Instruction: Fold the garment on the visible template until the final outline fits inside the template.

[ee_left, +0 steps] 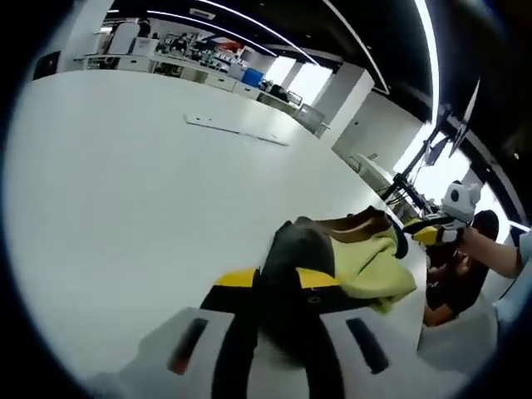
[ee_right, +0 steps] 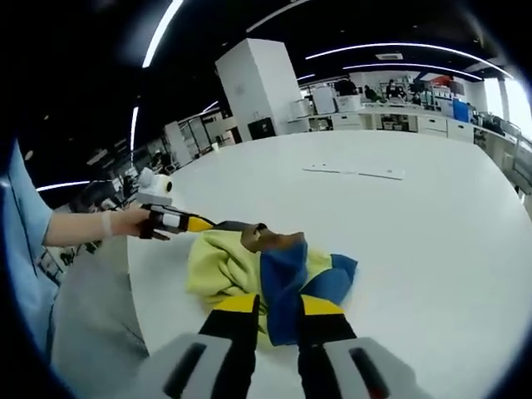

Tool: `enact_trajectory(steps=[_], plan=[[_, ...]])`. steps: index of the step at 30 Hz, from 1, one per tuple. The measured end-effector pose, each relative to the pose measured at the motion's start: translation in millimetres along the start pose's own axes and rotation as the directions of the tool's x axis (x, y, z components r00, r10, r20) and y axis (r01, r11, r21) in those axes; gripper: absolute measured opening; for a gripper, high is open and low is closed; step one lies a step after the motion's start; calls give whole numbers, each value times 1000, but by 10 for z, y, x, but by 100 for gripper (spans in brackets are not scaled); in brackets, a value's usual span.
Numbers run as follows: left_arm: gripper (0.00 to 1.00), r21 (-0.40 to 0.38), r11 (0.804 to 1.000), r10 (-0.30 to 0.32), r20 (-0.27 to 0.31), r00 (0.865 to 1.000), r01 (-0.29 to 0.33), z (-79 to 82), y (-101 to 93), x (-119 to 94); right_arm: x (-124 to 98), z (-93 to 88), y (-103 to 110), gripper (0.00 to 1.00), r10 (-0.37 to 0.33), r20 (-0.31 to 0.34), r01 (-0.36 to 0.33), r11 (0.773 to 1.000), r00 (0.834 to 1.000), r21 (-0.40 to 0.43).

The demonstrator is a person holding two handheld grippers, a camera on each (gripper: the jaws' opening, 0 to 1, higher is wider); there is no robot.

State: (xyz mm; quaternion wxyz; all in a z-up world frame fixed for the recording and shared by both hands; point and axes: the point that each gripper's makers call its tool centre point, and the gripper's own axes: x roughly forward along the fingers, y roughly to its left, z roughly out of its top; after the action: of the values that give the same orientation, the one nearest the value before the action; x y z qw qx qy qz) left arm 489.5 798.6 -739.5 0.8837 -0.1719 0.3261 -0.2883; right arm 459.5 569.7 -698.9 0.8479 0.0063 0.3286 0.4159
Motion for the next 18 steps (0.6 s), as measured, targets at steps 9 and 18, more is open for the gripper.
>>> enact_trajectory(steps=[9, 18], plan=[[8, -11, 1000, -10, -4, 1000, 10, -19, -31, 14, 82, -64, -60, 0, -23, -23, 23, 1000, 999, 10], [1, -1, 1000, -12, -5, 1000, 12, -23, -63, 19, 14, -43, -93, 0, -41, -5, 41, 999, 999, 7]])
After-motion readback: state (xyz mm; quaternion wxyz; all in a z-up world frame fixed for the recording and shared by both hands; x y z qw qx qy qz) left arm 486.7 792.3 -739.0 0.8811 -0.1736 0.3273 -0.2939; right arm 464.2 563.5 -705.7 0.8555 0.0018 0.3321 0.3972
